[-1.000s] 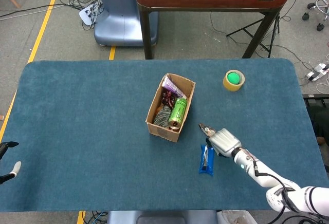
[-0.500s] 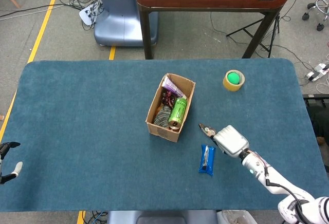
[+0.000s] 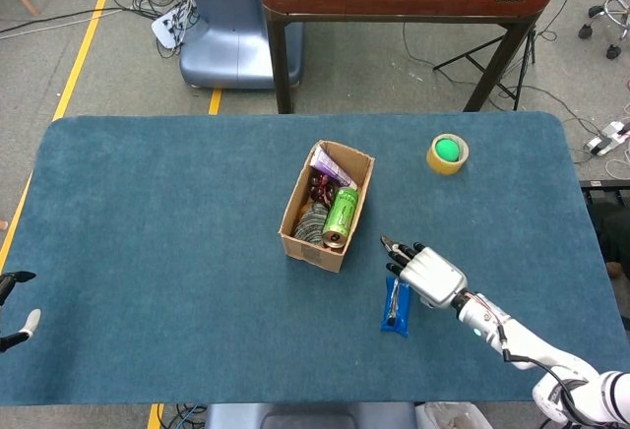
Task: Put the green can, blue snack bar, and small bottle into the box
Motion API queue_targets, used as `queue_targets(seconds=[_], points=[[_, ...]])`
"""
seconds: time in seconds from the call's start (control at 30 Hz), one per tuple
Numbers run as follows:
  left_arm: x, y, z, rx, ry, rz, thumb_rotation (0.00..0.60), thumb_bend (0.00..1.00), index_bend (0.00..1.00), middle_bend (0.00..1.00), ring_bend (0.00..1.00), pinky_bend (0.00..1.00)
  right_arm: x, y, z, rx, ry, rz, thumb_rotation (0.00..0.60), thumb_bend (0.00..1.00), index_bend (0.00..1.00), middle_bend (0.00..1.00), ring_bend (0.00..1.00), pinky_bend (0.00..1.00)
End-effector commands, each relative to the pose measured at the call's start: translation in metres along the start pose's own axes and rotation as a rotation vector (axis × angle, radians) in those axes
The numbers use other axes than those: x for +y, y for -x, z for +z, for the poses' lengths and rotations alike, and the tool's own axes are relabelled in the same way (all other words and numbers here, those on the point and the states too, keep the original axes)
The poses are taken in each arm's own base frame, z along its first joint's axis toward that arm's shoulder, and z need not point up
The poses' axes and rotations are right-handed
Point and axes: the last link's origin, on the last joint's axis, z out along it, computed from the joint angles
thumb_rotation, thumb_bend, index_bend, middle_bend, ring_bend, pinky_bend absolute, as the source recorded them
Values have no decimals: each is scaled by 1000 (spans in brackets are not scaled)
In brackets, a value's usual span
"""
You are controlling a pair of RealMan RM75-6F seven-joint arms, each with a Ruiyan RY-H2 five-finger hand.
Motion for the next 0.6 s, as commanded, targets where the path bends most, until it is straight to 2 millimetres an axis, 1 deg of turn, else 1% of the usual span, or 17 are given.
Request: queue_targets(seconds=[0.03,0.4,0.6], points=[[0,0,0,-1,-1,0,600,311,293,317,273,450,-4,4,1,10,-32,3,600,0,243,168,137,302],[0,0,0,-3,-3,1,600,311,293,318,273,450,-15,17,-3,-32,-105,-23,600,0,243,169,137,302],[0,0,0,-3,-4,2,600,311,293,317,273,450,-18,21,1,-49,-116,-50,600,0,243,169,137,302]])
